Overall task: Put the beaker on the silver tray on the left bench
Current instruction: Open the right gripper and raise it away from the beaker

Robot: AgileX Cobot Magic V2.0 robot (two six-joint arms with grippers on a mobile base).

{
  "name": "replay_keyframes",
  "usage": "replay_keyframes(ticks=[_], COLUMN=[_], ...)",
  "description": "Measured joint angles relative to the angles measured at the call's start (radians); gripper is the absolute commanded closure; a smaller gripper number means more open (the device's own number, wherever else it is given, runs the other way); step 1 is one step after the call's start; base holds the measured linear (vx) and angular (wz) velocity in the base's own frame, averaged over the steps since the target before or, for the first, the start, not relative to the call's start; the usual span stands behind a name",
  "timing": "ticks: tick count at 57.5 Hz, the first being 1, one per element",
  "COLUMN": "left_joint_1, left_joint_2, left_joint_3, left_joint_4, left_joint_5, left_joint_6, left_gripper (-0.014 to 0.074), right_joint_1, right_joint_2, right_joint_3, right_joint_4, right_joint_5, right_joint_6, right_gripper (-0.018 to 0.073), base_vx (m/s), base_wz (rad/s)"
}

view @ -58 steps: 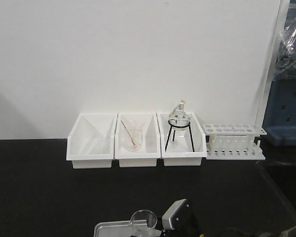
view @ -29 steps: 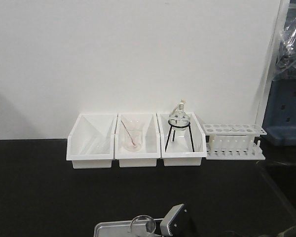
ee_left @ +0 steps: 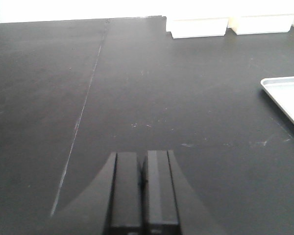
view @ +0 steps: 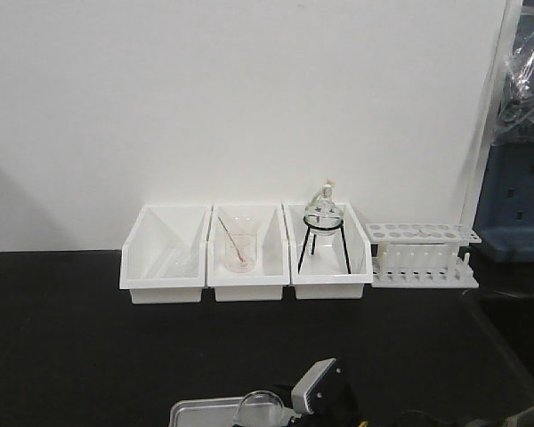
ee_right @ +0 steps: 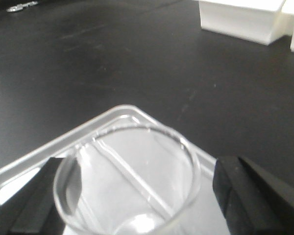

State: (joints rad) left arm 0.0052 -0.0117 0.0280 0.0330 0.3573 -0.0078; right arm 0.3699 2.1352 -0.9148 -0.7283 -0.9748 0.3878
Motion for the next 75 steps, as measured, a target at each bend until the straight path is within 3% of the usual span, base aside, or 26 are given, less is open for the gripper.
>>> replay_keyframes(ticks=[17, 25, 33, 41, 48, 56, 75], left_joint_1=[0.000, 0.000, 0.000, 0.000, 0.000, 0.000, 0.000], left_joint_2=[0.000, 0.000, 0.000, 0.000, 0.000, 0.000, 0.000], left_joint_3=[0.000, 0.000, 0.000, 0.000, 0.000, 0.000, 0.000], left_joint_4=[0.000, 0.000, 0.000, 0.000, 0.000, 0.000, 0.000], left_joint_5=[0.000, 0.000, 0.000, 0.000, 0.000, 0.000, 0.000], left_joint_6=[0.000, 0.000, 0.000, 0.000, 0.000, 0.000, 0.000], left_gripper=[0.0595, 0.0595, 0.0595, 0.0595, 0.0595, 0.0595, 0.0595], right_joint_1=[0.000, 0.000, 0.000, 0.000, 0.000, 0.000, 0.000], right_joint_2=[-0.150, -0.251, -0.392, -0.584, -0.762, -0.909, -1.048], right_joint_3=[0.000, 0.000, 0.000, 0.004, 0.005, 0.006, 0.006], right_joint_4=[0.005, 0.007, 0.003, -0.019, -0.061, -0.079, -0.079], right_joint_5=[0.002, 0.068, 0.235, 0.515, 0.735, 0.881, 0.916], right_joint_6=[-0.001, 0.010, 0.097, 0.255, 0.369, 0.404, 0.414], right_gripper=[-0.0017, 0.0076, 0.0319, 0.0578, 0.0573, 0.0571, 0.0570], base_vx=[0.00, 0.00, 0.00, 0.00, 0.00, 0.00, 0.00], base_wz=[0.00, 0.00, 0.00, 0.00, 0.00, 0.00, 0.00])
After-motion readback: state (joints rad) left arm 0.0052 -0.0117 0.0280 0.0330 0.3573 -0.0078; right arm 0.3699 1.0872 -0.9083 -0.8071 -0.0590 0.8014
